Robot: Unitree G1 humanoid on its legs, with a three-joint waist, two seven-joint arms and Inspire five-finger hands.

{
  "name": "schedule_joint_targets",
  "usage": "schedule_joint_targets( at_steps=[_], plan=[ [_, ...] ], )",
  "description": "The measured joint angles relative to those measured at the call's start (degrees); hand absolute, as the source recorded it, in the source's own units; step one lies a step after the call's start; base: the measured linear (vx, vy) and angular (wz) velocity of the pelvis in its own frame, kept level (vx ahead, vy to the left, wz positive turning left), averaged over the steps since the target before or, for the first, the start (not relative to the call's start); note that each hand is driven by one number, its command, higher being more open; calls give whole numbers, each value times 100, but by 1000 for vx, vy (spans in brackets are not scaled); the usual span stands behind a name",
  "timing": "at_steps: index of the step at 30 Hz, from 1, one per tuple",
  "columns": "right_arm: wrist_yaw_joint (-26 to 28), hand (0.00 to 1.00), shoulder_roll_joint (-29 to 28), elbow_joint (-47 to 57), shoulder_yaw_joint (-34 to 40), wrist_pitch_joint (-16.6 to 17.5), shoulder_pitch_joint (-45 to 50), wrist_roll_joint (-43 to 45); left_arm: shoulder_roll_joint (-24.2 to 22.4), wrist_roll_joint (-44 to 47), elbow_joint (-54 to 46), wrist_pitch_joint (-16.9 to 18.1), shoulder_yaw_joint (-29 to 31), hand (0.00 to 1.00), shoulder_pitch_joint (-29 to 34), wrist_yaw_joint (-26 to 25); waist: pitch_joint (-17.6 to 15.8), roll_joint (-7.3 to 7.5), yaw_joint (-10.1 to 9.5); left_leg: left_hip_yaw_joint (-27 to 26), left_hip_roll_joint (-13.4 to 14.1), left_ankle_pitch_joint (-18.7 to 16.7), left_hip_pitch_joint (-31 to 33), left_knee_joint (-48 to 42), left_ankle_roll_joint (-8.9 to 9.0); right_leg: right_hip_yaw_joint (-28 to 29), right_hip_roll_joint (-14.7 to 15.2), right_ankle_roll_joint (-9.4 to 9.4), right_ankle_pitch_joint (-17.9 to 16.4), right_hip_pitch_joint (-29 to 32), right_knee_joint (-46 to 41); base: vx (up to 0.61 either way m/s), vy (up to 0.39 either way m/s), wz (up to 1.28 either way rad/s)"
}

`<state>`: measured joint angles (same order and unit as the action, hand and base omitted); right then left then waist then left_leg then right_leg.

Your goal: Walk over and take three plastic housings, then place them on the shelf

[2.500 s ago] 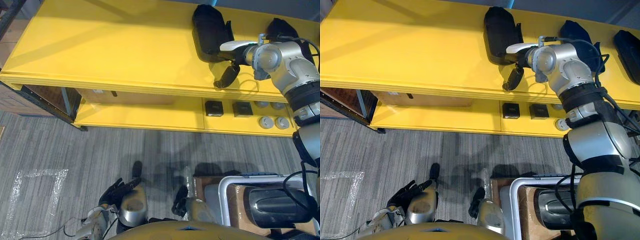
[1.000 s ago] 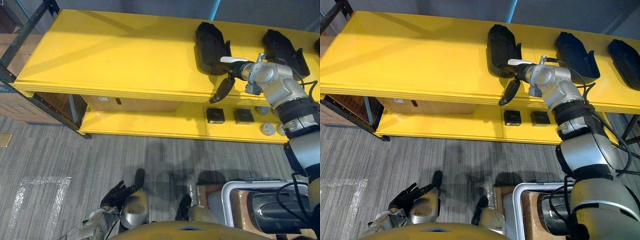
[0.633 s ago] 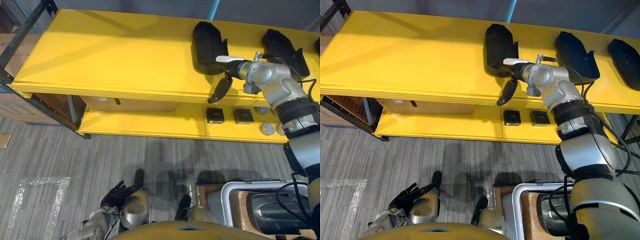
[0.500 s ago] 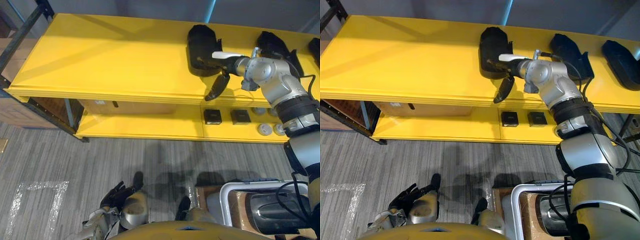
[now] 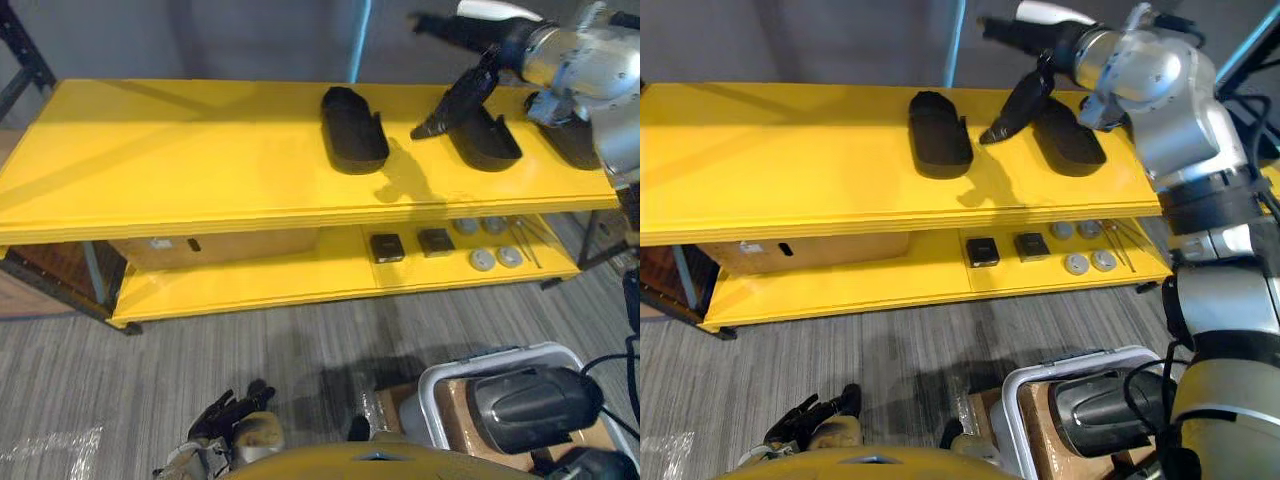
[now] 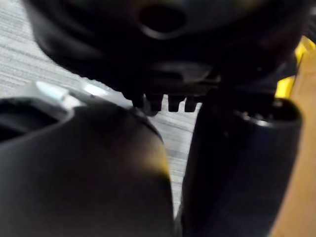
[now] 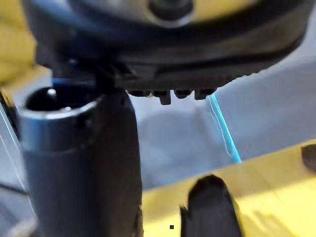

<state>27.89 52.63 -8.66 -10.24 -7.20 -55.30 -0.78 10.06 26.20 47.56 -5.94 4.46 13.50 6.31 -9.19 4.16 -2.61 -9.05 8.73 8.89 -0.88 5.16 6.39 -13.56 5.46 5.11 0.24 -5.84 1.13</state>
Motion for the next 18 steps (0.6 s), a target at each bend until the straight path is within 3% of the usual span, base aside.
schedule_joint_targets(
  at_steps=[2,4,8,14,18],
  plan=[
    [-430,100,-64,683,929,54,1095,391,5,-5,104,7,1,100,-2,-16,106,12,89,-138,-13,-26,-43,0,-5,129,22,4,7,23,-8,59,-1,-37],
    [-827,100,-432,1128,1825,151,2270,678,7,-43,215,79,16,100,58,-36,257,14,295,-312,-13,-50,-67,1,-12,292,31,15,17,84,-26,66,0,-41],
    [-1608,100,-1816,1206,2966,502,4325,940,-2,-624,459,129,34,100,48,-7,411,-64,627,-735,42,-133,-211,4,15,712,-2,12,17,258,-130,14,0,-49],
    [-2636,100,-4000,1192,3160,1277,6725,1436,-64,-1120,678,355,-204,100,62,23,523,-245,999,-1573,185,-346,-594,2,127,1568,-179,-16,47,500,-197,-11,-1,-74],
    [-2951,100,-4621,1195,3145,1784,7732,1468,-78,-1106,578,466,-441,100,76,23,561,-342,1241,-2048,190,-507,-775,2,188,2022,-253,-14,106,606,-190,9,17,-68]
  ],
)
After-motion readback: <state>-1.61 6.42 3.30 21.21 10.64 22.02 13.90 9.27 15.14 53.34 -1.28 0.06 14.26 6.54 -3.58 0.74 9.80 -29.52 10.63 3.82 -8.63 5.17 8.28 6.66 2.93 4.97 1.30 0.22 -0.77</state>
